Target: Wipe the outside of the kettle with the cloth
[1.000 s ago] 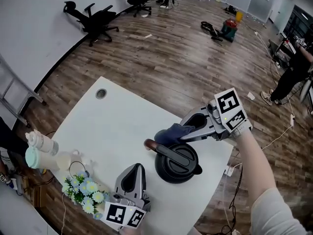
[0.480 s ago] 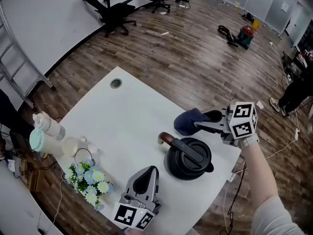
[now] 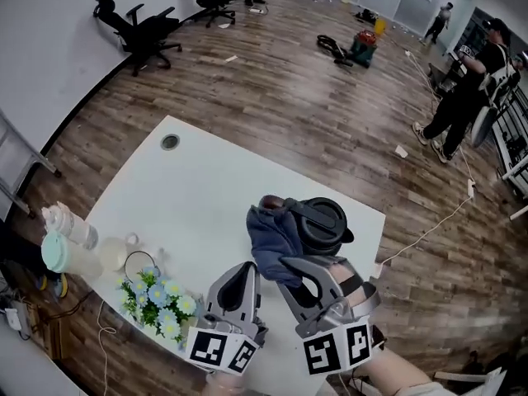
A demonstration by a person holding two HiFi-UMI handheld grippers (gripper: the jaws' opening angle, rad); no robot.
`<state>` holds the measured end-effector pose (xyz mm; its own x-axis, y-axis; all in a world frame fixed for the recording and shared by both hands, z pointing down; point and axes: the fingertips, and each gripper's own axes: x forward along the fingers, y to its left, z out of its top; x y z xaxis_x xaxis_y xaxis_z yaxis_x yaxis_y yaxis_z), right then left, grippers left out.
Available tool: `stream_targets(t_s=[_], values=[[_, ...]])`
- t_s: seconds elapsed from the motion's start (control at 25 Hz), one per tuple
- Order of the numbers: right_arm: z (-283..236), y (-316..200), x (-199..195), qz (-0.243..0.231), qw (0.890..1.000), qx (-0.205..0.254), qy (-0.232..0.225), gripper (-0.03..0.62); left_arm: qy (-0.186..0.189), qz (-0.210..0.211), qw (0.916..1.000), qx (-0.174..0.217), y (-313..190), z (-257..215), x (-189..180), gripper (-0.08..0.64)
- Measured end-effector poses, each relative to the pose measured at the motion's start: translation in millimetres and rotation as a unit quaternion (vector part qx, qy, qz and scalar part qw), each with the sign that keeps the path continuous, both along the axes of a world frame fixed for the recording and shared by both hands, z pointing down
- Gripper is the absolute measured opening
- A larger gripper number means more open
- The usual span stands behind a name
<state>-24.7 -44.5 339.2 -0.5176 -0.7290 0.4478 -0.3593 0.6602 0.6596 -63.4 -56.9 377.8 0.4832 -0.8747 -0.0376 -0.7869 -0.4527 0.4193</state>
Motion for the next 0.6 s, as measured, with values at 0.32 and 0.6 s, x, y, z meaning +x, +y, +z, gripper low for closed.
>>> stream_targets(t_s=[0.32, 0.6], values=[[97.7, 19.3, 12.9, 0.048, 0.994, -0.087, 0.039, 0.055, 0.014, -0.01, 0.9998, -0.011, 11.9, 7.8, -20.9, 0.006], [64.0, 27.8, 9.1, 0.038, 0.995, -0.077, -0.05, 0.055, 0.022, -0.01, 0.9996, -0.017, 12.3, 12.6, -17.1, 0.006]])
